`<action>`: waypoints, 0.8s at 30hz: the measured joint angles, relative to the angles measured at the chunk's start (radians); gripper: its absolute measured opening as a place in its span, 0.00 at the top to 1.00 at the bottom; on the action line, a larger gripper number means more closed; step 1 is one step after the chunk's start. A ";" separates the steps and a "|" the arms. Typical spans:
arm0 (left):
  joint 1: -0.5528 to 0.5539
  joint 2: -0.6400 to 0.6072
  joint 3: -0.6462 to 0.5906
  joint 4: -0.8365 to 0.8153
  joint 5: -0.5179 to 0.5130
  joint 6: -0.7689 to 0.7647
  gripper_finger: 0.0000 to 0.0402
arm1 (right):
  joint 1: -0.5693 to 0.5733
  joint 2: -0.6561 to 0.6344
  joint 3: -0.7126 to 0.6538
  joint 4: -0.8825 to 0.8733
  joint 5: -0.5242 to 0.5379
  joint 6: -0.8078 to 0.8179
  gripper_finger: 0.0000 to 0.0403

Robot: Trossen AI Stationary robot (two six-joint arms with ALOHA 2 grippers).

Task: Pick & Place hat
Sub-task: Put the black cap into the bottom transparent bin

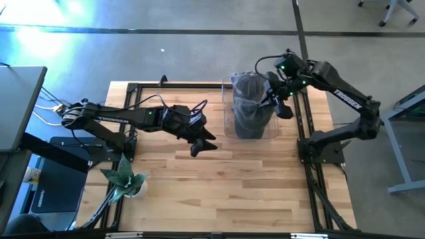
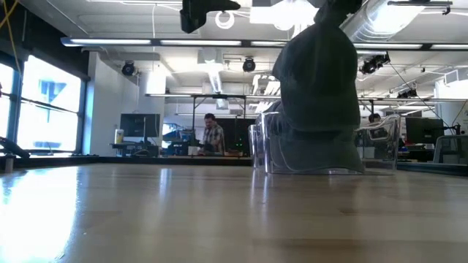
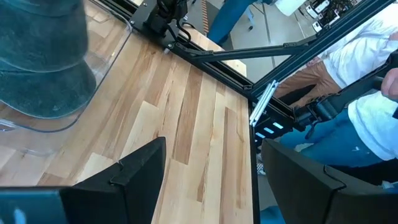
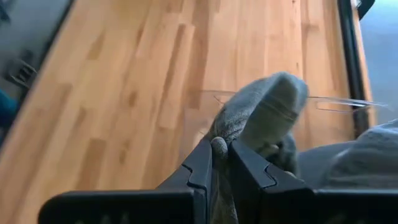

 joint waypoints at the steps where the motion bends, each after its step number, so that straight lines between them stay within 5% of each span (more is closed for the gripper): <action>1: 0.000 0.000 0.000 -0.001 0.000 0.000 0.35 | 0.003 -0.001 -0.004 0.000 0.018 -0.026 0.93; 10: 0.000 0.000 0.000 -0.003 -0.004 0.008 0.35 | 0.030 -0.001 -0.087 0.011 0.075 -0.062 0.92; 24: 0.000 0.000 0.000 -0.001 -0.042 0.015 0.35 | 0.131 0.000 -0.120 0.037 0.097 0.232 0.92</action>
